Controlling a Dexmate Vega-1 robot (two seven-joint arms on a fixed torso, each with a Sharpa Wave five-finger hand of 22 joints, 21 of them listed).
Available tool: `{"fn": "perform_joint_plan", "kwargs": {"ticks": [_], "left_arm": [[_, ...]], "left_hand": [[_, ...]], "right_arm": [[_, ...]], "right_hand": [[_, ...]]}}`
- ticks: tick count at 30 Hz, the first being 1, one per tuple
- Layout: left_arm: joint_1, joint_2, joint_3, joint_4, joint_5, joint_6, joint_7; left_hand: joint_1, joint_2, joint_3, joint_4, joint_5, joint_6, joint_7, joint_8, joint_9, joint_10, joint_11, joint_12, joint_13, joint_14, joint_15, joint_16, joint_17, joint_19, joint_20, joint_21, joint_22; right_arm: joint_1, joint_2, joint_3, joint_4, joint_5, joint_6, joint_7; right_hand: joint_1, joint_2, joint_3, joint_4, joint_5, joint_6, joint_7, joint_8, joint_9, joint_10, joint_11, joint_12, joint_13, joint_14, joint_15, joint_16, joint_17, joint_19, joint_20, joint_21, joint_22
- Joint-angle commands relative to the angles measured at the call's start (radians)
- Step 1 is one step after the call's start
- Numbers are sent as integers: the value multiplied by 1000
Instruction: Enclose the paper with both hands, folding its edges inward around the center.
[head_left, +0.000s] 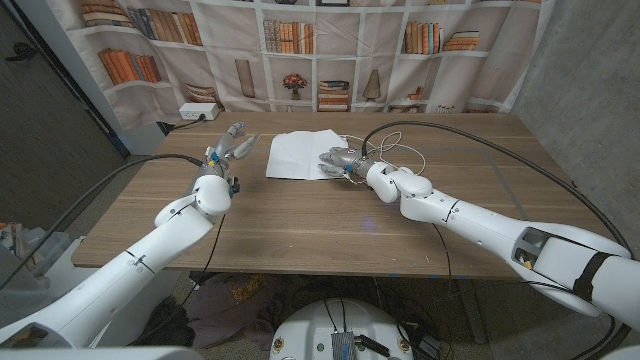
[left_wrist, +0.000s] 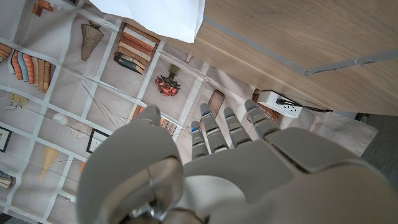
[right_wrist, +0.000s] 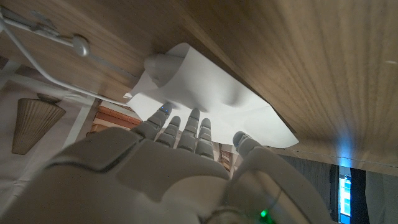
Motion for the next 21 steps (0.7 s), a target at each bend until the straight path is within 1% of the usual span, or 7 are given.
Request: {"fn": "perform_joint_plan", "kwargs": {"ticks": [1, 6, 8, 10, 14, 17, 21], "left_arm": [[-51, -21, -37, 72, -129, -41, -83], [-59, -4, -34, 88, -140, -69, -90], [-63, 0, -32, 98, -140, -86, -89], [-71, 3, -29, 100, -144, -77, -92], [-86, 5, -20, 113, -148, -81, -95], [-100, 4, -14, 126, -154, -81, -101], [-118, 4, 1, 139, -148, -63, -96]], "left_hand": [[-14, 21, 1, 8, 4, 87, 13, 28, 3, -12, -3, -14, -3, -14, -19, -5, 1, -10, 7, -1, 6], [-22, 24, 1, 12, 4, 143, 18, 43, 2, -15, 3, -21, -4, -23, -15, -8, 0, -19, 6, -5, 6], [-38, 0, -15, 14, 1, 116, 18, 25, 0, 8, -2, -16, -4, 8, -27, 4, 0, -24, 7, -7, 6], [-45, -4, -20, 15, 1, 112, 17, 20, 0, 31, -7, -10, -4, 27, -39, 11, 1, -25, 8, -7, 6], [-49, -8, -23, 16, 1, 112, 16, 18, 0, 35, -14, -10, -4, 23, -37, 9, 1, -24, 8, -7, 6], [-53, -10, -26, 16, 2, 116, 16, 17, 0, 27, -7, -15, -4, 13, -30, 5, 2, -25, 9, -7, 6], [-57, -12, -28, 17, 3, 123, 39, 17, -1, 20, -9, -21, -4, 2, -23, 1, 2, -26, 11, -7, 6]], "right_arm": [[-1, -3, 2, -7, -1, 5, -1], [-3, -7, 6, -11, -1, 1, 0], [-4, -8, 7, -12, 0, 2, 1], [-5, -8, 7, -13, -1, -1, 2], [-6, -7, 8, -13, -1, -1, 2], [-6, -7, 7, -13, -2, -3, 2], [-5, -7, 8, -11, -2, -6, 3]], "right_hand": [[-9, 33, -6, 0, 0, 4, 3, 7, 2, 0, 1, 3, 3, -1, -47, 7, 2, 6, -69, -1, 2], [-11, 33, -7, 0, 0, 5, 2, 7, 2, 0, 2, 3, 3, -2, -47, 7, 2, 6, -68, -2, 2], [-12, 33, -7, 0, 0, 5, 1, 7, 2, -1, 1, 3, 4, -2, -48, 7, 1, 6, -68, -2, 2], [-12, 33, -7, 0, 0, 4, 1, 7, 2, -1, 1, 3, 4, -2, -47, 7, 1, 6, -69, -2, 2], [-13, 34, -8, -1, 0, 4, 2, 7, 2, -1, 2, 3, 4, -2, -48, 7, 1, 6, -69, -3, 2], [-14, 34, -8, -1, 0, 4, 1, 7, 2, -1, 1, 3, 4, -2, -48, 8, 1, 6, -68, -3, 2], [-15, 34, -9, -2, 0, 5, 1, 8, 1, -1, 0, 3, 4, -2, -48, 8, 0, 6, -68, -4, 2]]}}
